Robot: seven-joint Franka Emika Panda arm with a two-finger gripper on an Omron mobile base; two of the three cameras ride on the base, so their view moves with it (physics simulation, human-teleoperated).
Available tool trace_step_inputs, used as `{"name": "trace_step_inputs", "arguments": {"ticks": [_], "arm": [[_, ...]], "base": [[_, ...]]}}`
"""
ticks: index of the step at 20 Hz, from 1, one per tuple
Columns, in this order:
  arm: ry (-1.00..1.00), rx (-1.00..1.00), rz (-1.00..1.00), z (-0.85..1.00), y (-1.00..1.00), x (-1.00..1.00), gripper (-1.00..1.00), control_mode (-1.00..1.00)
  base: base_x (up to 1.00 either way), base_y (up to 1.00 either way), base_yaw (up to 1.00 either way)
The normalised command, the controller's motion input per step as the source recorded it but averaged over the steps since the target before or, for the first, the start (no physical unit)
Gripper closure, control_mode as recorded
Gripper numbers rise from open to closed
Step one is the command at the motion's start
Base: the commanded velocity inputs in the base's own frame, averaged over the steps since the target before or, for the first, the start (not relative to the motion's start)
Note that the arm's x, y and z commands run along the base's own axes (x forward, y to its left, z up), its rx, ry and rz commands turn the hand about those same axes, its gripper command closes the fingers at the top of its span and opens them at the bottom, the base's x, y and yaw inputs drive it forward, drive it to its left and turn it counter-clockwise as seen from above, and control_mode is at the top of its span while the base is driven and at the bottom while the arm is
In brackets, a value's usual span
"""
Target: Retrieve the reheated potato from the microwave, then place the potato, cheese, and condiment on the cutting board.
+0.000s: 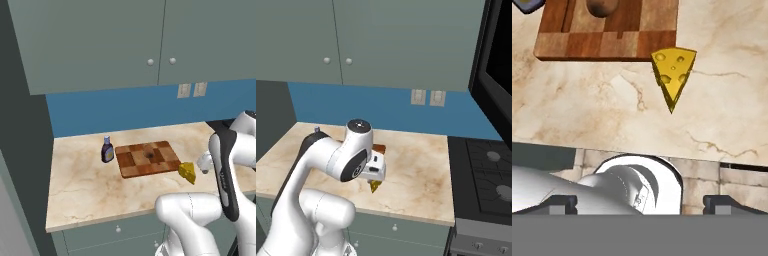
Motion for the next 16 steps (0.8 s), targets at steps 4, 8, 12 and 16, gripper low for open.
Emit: {"name": "trace_step_inputs", "arguments": {"ticks": [4,8,12,16], "arm": [[0.0,0.0,0.08,-0.35,0.0,0.14,-1.0,-1.0],[0.0,0.0,0.03,-0.38,0.0,0.19,-1.0,-1.0],[0.0,0.0,0.0,-0.31,0.0,0.35,-1.0,-1.0],[0.0,0.0,0.0,-0.24,0.0,0.53,-1.0,-1.0]], "base": [[0.0,0.0,0.0],[0.0,0.0,0.0],[0.0,0.0,0.0],[0.0,0.0,0.0]]}}
